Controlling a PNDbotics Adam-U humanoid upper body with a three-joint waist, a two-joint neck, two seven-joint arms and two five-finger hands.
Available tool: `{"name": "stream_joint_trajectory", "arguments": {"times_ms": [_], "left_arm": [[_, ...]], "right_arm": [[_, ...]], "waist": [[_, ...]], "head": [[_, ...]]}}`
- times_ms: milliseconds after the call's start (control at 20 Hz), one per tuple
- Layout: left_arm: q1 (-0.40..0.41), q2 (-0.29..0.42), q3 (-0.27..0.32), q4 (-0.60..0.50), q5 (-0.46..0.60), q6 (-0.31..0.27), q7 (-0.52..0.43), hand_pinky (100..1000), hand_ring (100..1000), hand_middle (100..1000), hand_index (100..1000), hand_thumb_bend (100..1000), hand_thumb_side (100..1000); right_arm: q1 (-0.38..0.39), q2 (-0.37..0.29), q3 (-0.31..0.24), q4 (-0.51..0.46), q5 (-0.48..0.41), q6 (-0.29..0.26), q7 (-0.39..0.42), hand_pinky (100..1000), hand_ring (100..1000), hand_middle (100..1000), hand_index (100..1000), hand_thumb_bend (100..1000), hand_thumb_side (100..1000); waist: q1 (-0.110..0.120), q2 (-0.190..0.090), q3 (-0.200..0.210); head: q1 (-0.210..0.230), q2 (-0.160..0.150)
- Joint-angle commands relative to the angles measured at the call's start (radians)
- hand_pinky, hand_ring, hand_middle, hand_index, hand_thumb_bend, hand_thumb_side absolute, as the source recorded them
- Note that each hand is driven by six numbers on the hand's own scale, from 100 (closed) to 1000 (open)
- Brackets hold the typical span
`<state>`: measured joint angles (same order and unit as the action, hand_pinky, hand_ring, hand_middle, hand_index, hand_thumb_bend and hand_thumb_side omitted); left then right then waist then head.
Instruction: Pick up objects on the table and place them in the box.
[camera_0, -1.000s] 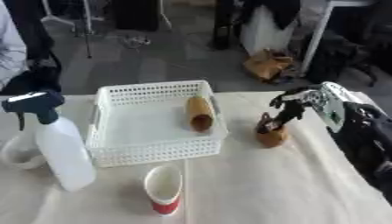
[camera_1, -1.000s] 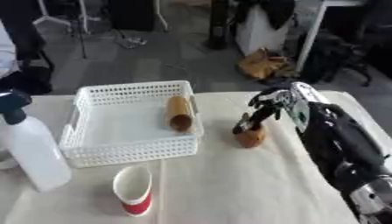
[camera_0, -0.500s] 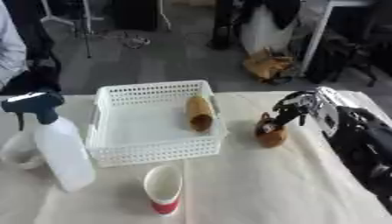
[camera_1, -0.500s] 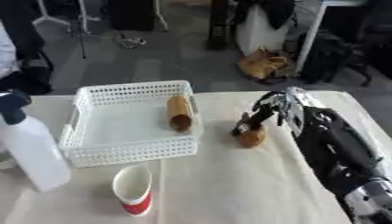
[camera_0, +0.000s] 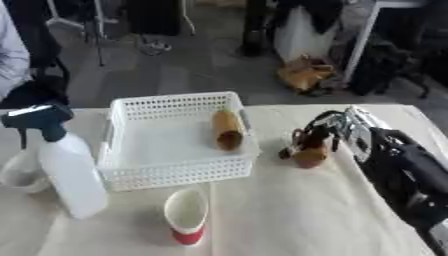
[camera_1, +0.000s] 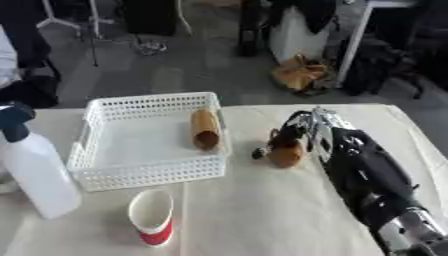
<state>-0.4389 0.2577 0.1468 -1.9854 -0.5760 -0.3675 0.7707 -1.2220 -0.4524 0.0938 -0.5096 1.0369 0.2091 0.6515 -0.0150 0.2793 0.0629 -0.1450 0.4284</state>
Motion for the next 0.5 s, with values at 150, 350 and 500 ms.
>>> {"name": "stream_joint_trajectory", "arguments": {"times_ms": [150, 350, 500], "left_arm": [[-0.008, 0.005, 0.001, -0.015, 0.001, -0.005, 0.008, 968, 939, 868, 869, 100, 1000], [-0.008, 0.005, 0.001, -0.015, 0.001, -0.004, 0.008, 968, 939, 867, 867, 100, 1000], [-0.008, 0.004, 0.002, -0.015, 0.002, -0.004, 0.008, 967, 939, 866, 867, 100, 1000]], "right_arm": [[0.001, -0.019, -0.010, 0.004, 0.020, 0.010, -0.023, 682, 980, 966, 1000, 853, 638], [0.021, -0.037, -0.009, -0.001, 0.034, 0.003, -0.034, 673, 973, 965, 1000, 836, 632], [0.025, -0.040, -0.007, -0.003, 0.038, -0.004, -0.030, 653, 960, 961, 1000, 819, 614]], "waist": [[0.003, -0.014, 0.006], [0.005, -0.013, 0.008], [0.007, -0.013, 0.007]], "head": [[-0.003, -0.003], [-0.005, -0.005], [-0.006, -0.005]]}}
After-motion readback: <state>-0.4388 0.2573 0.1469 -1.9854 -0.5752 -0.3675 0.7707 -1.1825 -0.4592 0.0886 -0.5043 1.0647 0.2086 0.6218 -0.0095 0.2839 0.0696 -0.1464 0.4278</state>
